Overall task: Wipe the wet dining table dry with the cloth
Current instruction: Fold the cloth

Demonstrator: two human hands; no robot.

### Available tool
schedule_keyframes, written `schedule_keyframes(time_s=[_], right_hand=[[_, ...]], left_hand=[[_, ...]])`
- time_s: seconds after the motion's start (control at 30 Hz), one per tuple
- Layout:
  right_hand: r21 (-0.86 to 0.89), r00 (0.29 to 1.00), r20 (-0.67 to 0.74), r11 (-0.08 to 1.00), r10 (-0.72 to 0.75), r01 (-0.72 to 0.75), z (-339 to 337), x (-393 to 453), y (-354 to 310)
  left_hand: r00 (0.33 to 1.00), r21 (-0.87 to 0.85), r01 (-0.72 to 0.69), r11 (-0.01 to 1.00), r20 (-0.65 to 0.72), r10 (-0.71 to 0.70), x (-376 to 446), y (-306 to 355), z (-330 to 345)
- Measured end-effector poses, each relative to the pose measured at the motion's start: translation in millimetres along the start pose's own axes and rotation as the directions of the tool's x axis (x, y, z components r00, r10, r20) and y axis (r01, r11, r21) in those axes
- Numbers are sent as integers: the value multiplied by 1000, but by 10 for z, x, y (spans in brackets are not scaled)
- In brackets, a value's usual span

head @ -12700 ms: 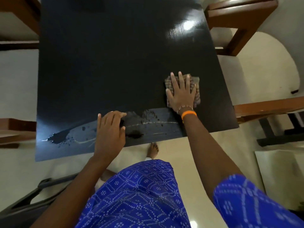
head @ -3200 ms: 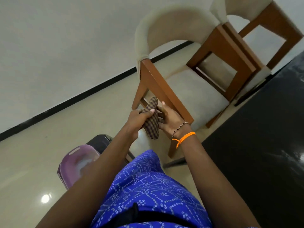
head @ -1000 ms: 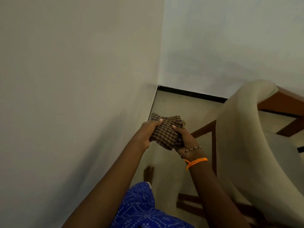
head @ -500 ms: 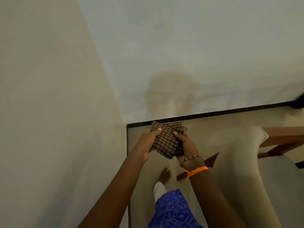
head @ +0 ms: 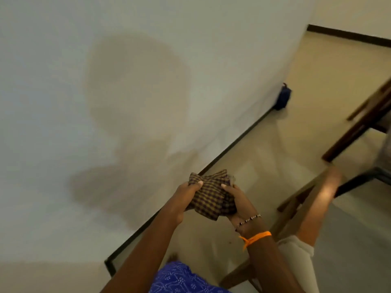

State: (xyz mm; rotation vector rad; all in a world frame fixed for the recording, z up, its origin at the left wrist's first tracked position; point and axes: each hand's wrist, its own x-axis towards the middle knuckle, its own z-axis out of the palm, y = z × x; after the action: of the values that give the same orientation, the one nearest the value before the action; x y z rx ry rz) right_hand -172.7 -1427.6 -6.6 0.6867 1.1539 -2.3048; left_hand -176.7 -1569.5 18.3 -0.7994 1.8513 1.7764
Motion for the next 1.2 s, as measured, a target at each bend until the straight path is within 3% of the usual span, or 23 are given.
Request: schedule_keyframes(time_s=[0.2, 0.47, 0.57, 0.7, 0.83, 0.93, 1.07, 1.2], right_hand=[[125, 954, -290, 986, -74, 114, -205, 626, -507], [170, 860, -483, 945, -167, 279, -116, 1454, -1583], [173, 805, -557, 919, -205, 354, -299, 1674, -1901], [246, 746, -650, 887, -148, 390, -732, 1902, -2230], [256, 711, -696, 890, -101, 377, -1206, 2158, -2736], [173, 640, -762, 922, -98, 347, -1577, 2279, -3246], [-13, 538, -796, 897, -277, 442, -2031, 2357, -3987], [4, 563, -722, 812, -401, 584, -2368, 2495, -4584]], left_hand=[[972, 198, 3, 980, 229, -49, 969, 673, 519], [892, 360, -113, 926, 448, -65, 2121, 1856, 1118], [854, 398, -150, 905, 513, -84, 2419, 2189, 1485], [780, 439, -180, 881, 608, -144, 2676, 2452, 2157], [742, 446, -267, 854, 661, -113, 2874, 2792, 2994], [730, 453, -310, 836, 677, -97, 2969, 3074, 3650], [693, 441, -426, 790, 721, -29, 3108, 3475, 4562], [622, 421, -481, 769, 782, -39, 3226, 3744, 5315]])
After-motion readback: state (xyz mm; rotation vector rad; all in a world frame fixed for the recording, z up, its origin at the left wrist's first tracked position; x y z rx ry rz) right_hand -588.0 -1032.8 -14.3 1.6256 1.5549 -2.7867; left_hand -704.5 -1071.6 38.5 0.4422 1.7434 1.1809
